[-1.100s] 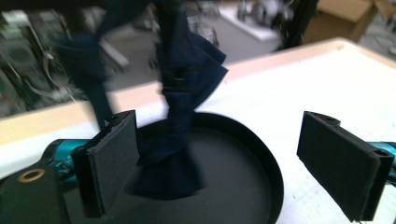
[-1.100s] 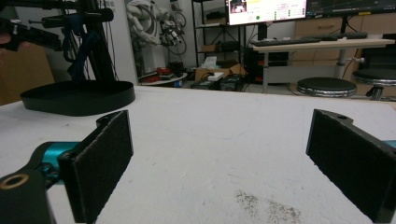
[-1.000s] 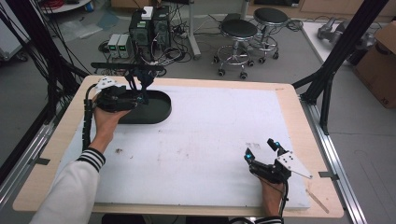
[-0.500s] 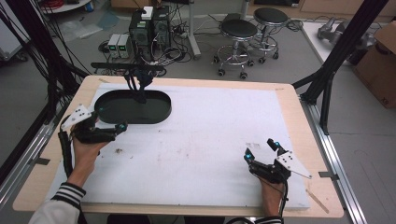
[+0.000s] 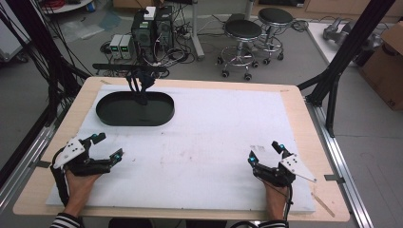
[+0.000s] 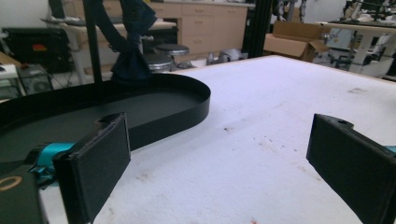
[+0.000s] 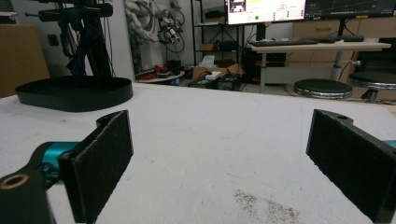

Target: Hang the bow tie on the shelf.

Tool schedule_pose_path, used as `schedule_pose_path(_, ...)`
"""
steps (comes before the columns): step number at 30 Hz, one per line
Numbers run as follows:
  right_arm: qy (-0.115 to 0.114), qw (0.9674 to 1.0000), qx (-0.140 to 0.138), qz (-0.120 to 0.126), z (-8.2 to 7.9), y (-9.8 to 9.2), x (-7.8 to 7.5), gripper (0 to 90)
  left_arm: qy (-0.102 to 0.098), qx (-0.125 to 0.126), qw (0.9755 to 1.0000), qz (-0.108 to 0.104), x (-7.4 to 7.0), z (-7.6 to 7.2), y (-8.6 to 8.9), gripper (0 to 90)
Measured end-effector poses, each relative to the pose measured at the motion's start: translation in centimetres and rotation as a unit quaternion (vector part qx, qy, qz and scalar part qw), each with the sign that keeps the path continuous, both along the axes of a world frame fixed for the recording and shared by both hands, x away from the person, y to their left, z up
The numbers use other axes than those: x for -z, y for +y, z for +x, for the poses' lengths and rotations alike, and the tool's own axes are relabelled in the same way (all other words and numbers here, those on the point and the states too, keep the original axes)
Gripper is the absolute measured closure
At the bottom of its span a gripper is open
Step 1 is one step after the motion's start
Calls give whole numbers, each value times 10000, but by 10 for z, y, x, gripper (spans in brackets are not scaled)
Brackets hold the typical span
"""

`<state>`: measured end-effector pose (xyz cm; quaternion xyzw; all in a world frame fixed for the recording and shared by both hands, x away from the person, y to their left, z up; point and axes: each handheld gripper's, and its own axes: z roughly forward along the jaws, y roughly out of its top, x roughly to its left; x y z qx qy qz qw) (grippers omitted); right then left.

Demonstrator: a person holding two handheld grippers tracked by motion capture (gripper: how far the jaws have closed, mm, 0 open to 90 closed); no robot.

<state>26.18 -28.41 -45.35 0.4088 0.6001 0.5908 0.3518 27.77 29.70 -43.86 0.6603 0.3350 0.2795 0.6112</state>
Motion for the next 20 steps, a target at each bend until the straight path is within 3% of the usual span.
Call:
schedule_pose_path(4, -2, 10000, 18, 0, 0, 0, 0, 62, -38, -133, 9999, -42, 7, 0, 0, 60)
schedule_pose_path(8, 23, 10000, 7, 10, 0, 0, 0, 62, -208, -139, 9997, 8, 8, -2, -1, 60)
schedule_pose_path(10, 29, 10000, 2, 6, 0, 1, 0, 62, -137, -131, 9998, -27, 9, -1, -1, 60)
schedule_pose_path(12, 29, 10000, -3, 9, 0, 1, 0, 62, -237, -143, 9996, 4, 10, -2, -1, 60)
schedule_pose_path(14, 29, 10000, 0, 10, 0, 1, 0, 62, -152, -45, 9999, -46, 12, -1, -1, 60)
schedule_pose_path(16, 17, 10000, -5, 7, 0, 1, 0, 62, -235, -90, 9997, 1, 12, -2, -1, 60)
schedule_pose_path(20, -9, 10000, 7, -41, -1, 2, 0, 62, -131, -197, 9996, -164, 13, -1, 2, 60)
